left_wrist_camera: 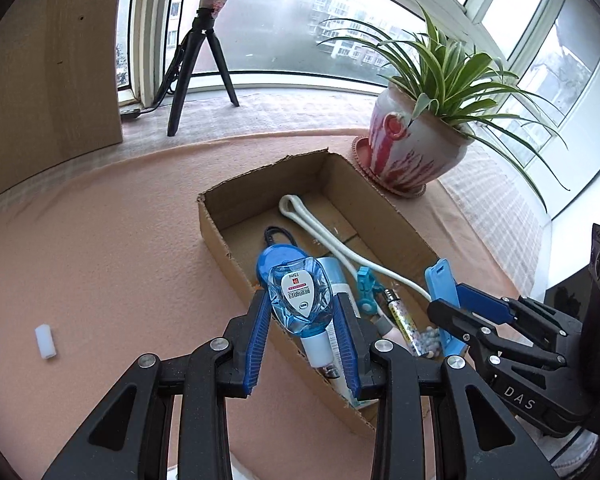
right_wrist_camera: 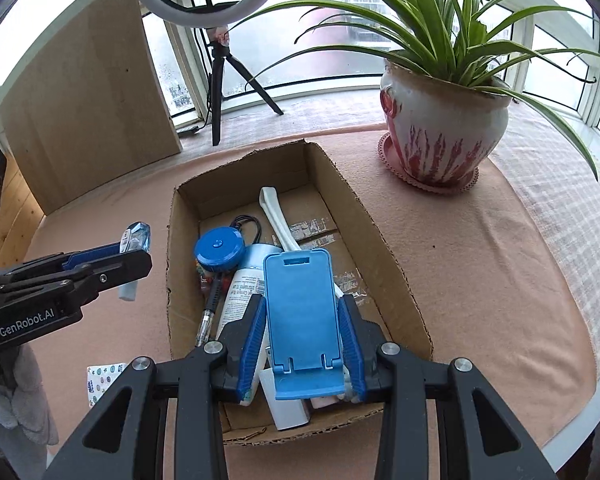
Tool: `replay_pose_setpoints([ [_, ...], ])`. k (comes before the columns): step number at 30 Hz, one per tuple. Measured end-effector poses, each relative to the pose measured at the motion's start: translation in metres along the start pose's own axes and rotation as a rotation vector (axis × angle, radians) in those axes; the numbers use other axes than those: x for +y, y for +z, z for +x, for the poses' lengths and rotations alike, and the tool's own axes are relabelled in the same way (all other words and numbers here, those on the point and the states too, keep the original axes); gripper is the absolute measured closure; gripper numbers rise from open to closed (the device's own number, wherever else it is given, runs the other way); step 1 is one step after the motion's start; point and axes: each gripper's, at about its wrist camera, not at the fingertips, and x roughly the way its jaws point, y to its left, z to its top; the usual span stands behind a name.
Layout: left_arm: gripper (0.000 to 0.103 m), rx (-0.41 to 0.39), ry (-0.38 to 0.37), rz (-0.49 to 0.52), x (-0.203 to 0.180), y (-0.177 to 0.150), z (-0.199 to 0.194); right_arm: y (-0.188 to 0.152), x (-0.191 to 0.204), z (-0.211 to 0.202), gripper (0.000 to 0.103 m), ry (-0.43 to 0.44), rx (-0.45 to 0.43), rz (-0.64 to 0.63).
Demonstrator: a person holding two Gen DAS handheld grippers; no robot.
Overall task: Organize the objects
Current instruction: 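Carry the sanitizer and phone stand into the box and open both grippers, then move both grippers to the star-printed tissue pack and grasp it between them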
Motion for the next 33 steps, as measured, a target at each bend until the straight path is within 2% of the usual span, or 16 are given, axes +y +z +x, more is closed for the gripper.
replay_pose_setpoints([
  [4,0.066,-0.025,0.006,-0.011,-0.009,0.007,0.004,0.001,-0.003,-0.001,0.069,0.011,-0.009,0.003],
  [5,0.054,-0.026,0.002,-0.016,-0.009,0.009,0.004,0.001,-0.004,-0.001,0.068,0.016,-0.01,0.002],
  [6,0.042,-0.03,-0.004,-0.019,-0.008,0.009,0.004,0.001,-0.004,-0.001,0.064,0.02,-0.007,-0.002],
  [7,0.04,-0.037,0.001,-0.017,-0.007,0.009,0.002,0.001,-0.005,-0.002,0.055,0.021,-0.005,-0.002],
  [9,0.039,-0.038,0.016,-0.011,-0.005,0.009,0.0,0.0,-0.007,-0.004,0.043,0.015,-0.022,0.01],
  [10,0.039,-0.036,0.017,-0.013,-0.003,0.008,-0.001,0.0,-0.007,-0.005,0.041,0.017,-0.028,0.015],
  [23,0.039,-0.03,0.066,-0.085,0.039,-0.012,-0.017,-0.001,0.007,-0.003,0.041,0.052,-0.016,0.028],
  [33,0.039,-0.025,0.138,-0.186,0.11,-0.046,-0.052,-0.004,0.034,-0.002,0.041,0.089,-0.005,0.022],
])
